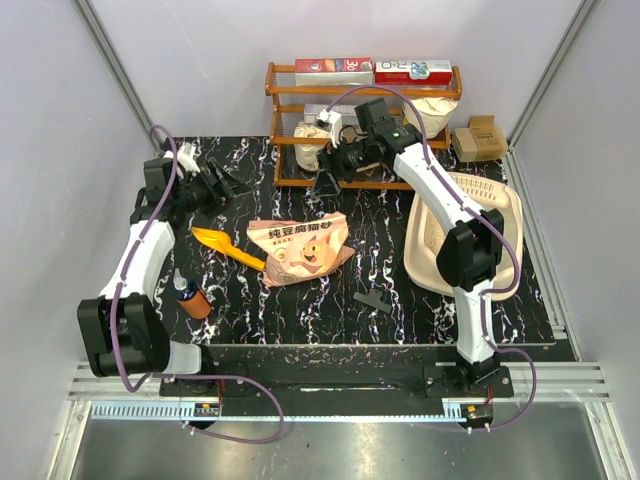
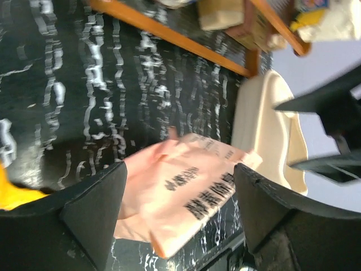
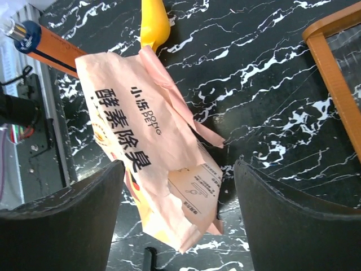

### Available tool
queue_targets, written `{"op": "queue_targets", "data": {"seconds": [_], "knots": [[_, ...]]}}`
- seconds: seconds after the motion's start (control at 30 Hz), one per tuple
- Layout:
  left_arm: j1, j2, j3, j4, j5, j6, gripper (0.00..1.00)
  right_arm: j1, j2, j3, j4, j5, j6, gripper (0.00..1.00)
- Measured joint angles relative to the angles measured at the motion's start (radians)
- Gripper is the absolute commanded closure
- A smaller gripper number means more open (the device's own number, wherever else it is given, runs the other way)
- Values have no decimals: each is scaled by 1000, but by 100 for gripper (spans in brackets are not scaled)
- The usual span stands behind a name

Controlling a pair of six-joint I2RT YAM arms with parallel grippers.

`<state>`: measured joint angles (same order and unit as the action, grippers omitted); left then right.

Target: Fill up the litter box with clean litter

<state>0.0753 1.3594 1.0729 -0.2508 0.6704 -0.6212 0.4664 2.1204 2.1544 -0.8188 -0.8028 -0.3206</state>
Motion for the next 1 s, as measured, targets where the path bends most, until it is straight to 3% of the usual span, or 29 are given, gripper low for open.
{"op": "queue_targets", "data": {"seconds": [0.2,0.37,0.47,0.5,0.63,0.83,1.0], "knots": [[58,79,-97,-22,-29,-76,19,5,-36,-39,40,38,78,15],[21,149,-151,-10,2,-156,32,4,-145,-159,43,110,83,13],[-8,182,-152,50,50,-215,53,4,-209,-227,47,158,78,13],[-17,191,-151,72,66,-228,66,3,-223,-240,45,167,75,13],[-55,227,-142,170,129,-280,100,2,-259,-278,36,202,50,12],[-55,233,-154,417,218,-345,100,2,-251,-266,1,208,-41,10],[-45,194,-238,635,267,-427,100,2,-141,-114,-24,142,-94,10]]}}
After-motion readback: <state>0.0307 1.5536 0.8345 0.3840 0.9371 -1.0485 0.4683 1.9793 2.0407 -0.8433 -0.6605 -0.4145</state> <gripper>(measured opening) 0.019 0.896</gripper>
